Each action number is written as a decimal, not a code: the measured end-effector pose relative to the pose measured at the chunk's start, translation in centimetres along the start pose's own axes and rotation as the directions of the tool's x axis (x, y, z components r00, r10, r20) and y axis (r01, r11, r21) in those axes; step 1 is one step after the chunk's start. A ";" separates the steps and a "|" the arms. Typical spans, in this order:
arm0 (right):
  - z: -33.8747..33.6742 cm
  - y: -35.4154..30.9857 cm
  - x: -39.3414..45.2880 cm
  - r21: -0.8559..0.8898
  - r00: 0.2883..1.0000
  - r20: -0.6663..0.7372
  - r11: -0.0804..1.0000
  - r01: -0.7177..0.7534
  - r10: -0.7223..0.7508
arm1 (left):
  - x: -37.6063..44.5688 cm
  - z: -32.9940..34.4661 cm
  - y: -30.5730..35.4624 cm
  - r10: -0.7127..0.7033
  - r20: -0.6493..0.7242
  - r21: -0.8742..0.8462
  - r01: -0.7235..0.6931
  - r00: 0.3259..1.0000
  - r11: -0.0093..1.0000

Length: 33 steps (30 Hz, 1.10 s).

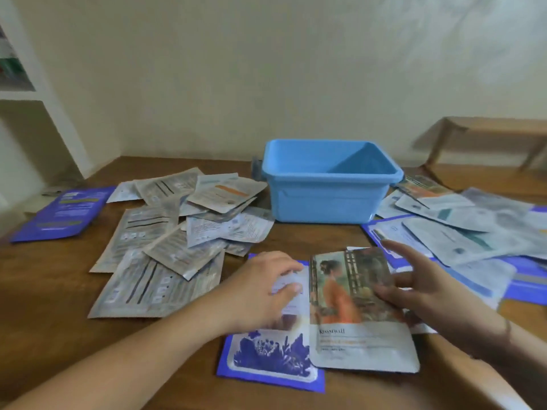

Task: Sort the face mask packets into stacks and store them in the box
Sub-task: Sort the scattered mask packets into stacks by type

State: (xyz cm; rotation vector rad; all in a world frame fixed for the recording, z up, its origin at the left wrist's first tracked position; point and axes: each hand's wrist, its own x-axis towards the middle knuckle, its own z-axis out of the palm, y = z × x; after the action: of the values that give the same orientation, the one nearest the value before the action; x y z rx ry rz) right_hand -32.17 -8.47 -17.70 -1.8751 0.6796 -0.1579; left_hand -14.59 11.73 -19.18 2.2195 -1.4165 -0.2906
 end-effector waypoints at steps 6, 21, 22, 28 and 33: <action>-0.5 0.4 -0.2 -0.251 0.999 -0.019 0.967 0.040 -0.047 | -2.4 0.8 -0.7 -0.039 0.116 0.293 0.003 0.992 0.956; 3.8 -2.0 0.5 -0.322 0.996 0.039 0.943 0.083 -0.074 | -5.0 -1.4 -3.7 -0.058 0.096 0.290 0.028 0.994 0.957; 3.9 -2.0 0.5 -0.335 0.996 0.041 0.938 0.087 -0.077 | -5.1 -1.4 -3.7 -0.049 0.093 0.291 0.020 0.994 0.957; 2.9 -2.0 0.0 -0.438 0.997 0.064 0.896 0.072 -0.049 | -5.6 -1.3 -3.6 -0.020 0.104 0.307 -0.013 0.994 0.952; 3.1 -1.6 0.1 -0.510 0.990 0.101 0.850 0.135 -0.097 | -5.7 -1.2 -3.5 -0.009 0.097 0.311 -0.022 0.995 0.950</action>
State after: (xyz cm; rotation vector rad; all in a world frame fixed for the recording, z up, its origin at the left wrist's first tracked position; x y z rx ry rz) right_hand -30.19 -5.62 -17.56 -2.4305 0.5945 0.0216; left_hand -13.83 18.40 -20.33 2.4802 -1.6168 -0.1843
